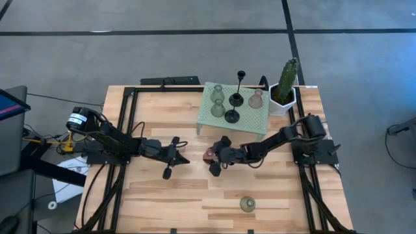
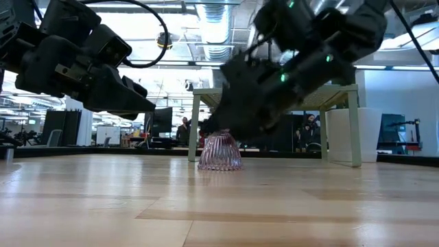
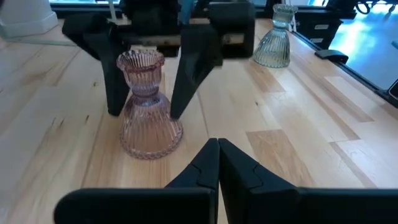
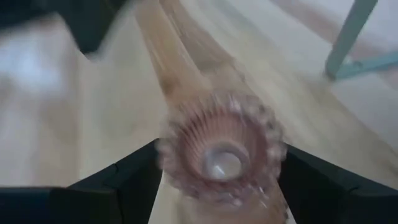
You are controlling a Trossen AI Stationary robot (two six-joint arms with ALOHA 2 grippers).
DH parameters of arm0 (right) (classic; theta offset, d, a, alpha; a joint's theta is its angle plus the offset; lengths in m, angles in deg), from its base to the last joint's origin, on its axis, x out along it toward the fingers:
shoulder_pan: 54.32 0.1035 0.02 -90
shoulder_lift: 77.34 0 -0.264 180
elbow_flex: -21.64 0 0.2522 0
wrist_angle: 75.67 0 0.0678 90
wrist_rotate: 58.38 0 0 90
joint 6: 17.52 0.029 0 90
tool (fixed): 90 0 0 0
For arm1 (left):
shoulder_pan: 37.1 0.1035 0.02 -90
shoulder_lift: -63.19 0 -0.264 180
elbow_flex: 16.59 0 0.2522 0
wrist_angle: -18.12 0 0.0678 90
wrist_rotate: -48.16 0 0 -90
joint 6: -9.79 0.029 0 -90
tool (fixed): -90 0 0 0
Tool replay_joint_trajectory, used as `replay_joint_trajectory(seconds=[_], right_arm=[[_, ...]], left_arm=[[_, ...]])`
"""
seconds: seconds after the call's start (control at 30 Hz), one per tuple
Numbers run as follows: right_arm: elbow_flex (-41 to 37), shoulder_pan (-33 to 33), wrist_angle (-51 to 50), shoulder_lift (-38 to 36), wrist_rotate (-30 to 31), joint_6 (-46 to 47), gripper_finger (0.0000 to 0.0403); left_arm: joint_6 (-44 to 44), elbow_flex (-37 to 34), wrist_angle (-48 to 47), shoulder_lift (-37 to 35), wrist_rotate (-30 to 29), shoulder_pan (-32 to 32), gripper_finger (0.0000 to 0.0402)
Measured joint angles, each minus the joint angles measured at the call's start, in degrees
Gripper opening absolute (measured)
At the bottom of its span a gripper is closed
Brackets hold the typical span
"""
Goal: Pick & Place candle stick holders
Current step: Put the pink glass candle holder on the shelf aligned with the other pink glass candle holder
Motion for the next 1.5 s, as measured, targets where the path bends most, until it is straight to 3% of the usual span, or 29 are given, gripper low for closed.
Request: replay_joint_trajectory(seconds=[0.33,0.43,0.63,1.07,1.5], right_arm=[[3.00,0.02,-0.09,1.21,-0.11,-1.51,0.0265],[3.04,0.04,-0.02,1.02,-0.05,-1.49,0.0235],[3.06,0.08,-0.44,0.92,0.11,-1.53,0.0137],[3.05,1.00,-5.33,-1.73,-0.02,-1.47,0.0137],[3.04,2.63,-24.80,-23.20,0.28,-1.45,0.0137]], left_arm=[[0.00,0.03,-1.35,0.00,0.00,0.00,0.0003],[-0.02,0.03,-1.43,0.00,0.00,0.00,0.0003],[-0.03,0.03,-1.70,0.00,0.00,0.00,0.0003],[-0.24,0.03,-1.72,0.00,-0.02,0.00,0.0003],[-0.63,0.03,-1.72,0.00,-0.02,0.00,0.0003]])
